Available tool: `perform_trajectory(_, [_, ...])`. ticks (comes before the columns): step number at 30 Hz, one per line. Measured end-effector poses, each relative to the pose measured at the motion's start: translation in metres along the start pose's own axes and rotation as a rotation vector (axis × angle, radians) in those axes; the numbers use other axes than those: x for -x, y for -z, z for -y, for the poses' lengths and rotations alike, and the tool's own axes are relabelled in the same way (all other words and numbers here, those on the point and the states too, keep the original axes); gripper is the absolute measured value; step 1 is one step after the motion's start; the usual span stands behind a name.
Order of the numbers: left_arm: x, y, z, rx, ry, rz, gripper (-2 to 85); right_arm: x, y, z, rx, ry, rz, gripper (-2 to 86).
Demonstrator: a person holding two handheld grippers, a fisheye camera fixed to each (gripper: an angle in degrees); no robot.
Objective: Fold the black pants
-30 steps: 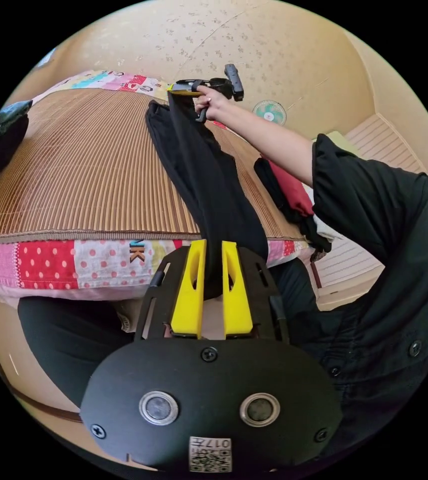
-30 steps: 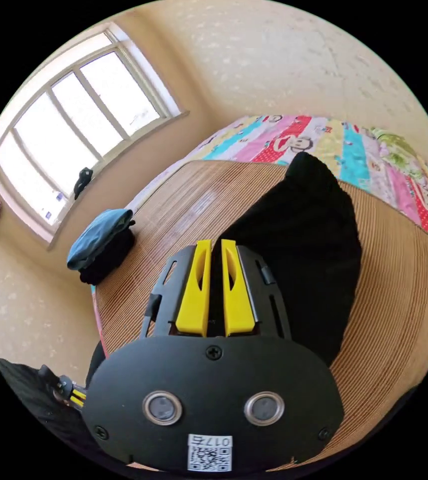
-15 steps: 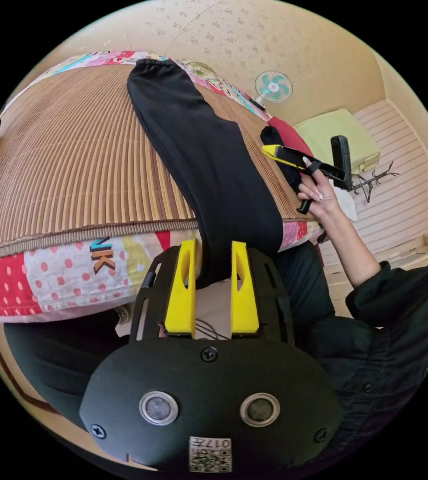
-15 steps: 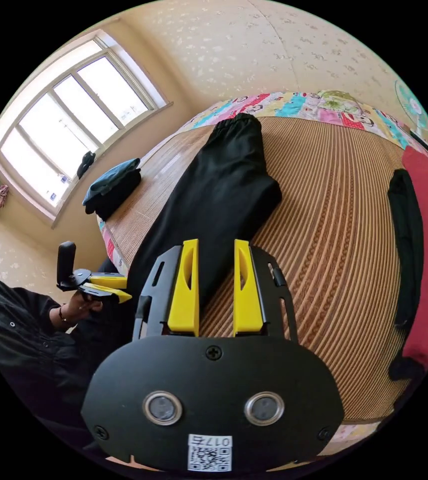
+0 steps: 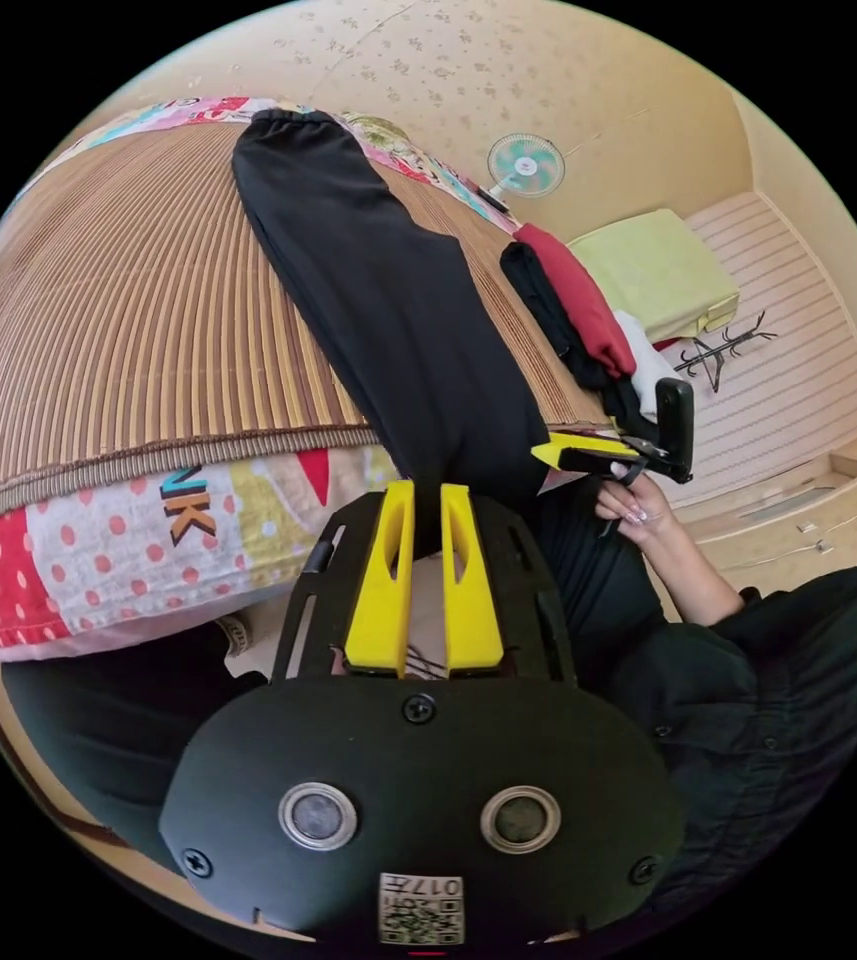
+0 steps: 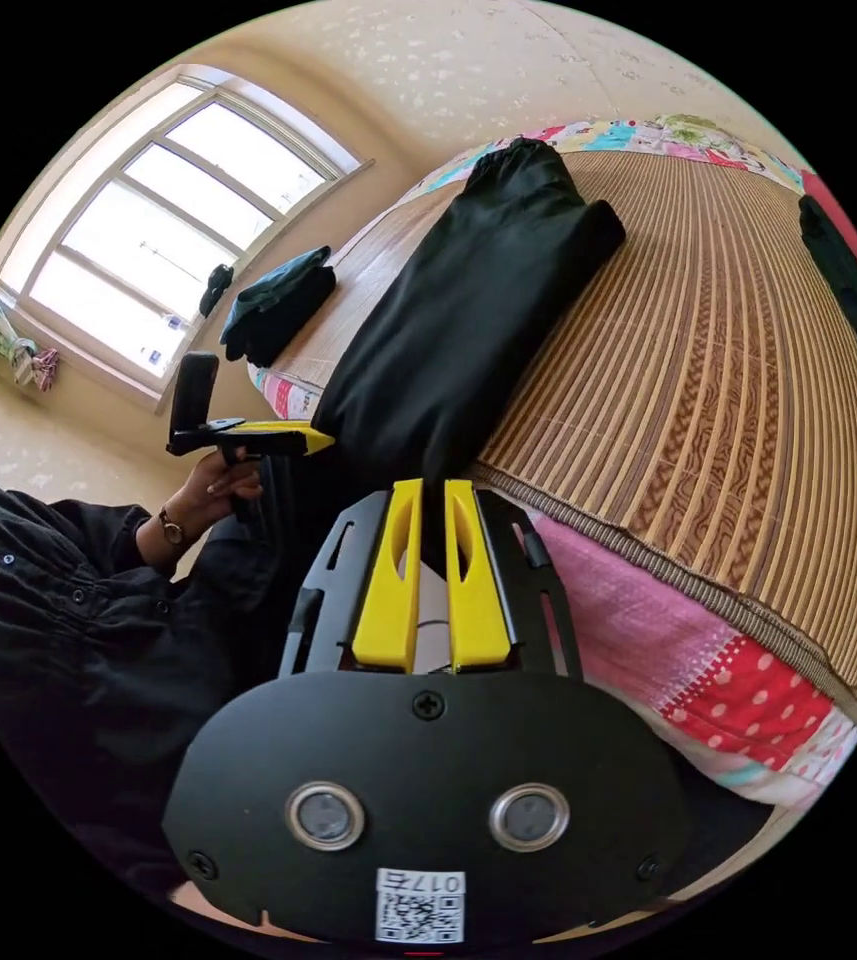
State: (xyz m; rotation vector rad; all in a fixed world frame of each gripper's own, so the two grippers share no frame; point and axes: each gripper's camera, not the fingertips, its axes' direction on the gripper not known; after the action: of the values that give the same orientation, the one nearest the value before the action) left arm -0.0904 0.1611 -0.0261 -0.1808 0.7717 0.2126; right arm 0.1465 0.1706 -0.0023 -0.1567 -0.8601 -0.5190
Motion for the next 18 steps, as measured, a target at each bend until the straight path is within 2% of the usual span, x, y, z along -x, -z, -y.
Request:
perform_trajectory(3, [0.008, 0.007, -0.016, 0.026, -0.006, 0.050, 5.5, 0.001, -0.006, -0.011, 0.051, 0.013, -0.033, 4.5])
perform_trajectory(5, [0.018, 0.019, -0.028, -0.030, 0.026, 0.050, 6.6, -0.006, -0.003, -0.019, 0.023, -0.026, -0.058, 5.3])
perform_trajectory(8, [0.033, 0.034, -0.036, -0.125, 0.061, -0.014, 9.4, -0.024, 0.009, -0.027, -0.102, -0.096, 0.073, 9.3])
perform_trajectory(10, [0.040, 0.028, -0.033, -0.105, 0.059, -0.030, 10.2, -0.036, 0.005, -0.024, -0.127, -0.112, 0.128, 11.0])
perform_trajectory(15, [0.044, 0.017, -0.036, -0.082, 0.019, 0.027, 9.6, -0.042, -0.014, -0.019, -0.147, -0.134, 0.141, 8.1])
perform_trajectory(18, [0.044, 0.027, -0.048, -0.058, -0.019, -0.138, 5.1, -0.038, -0.003, -0.026, -0.135, -0.090, 0.270, 4.5])
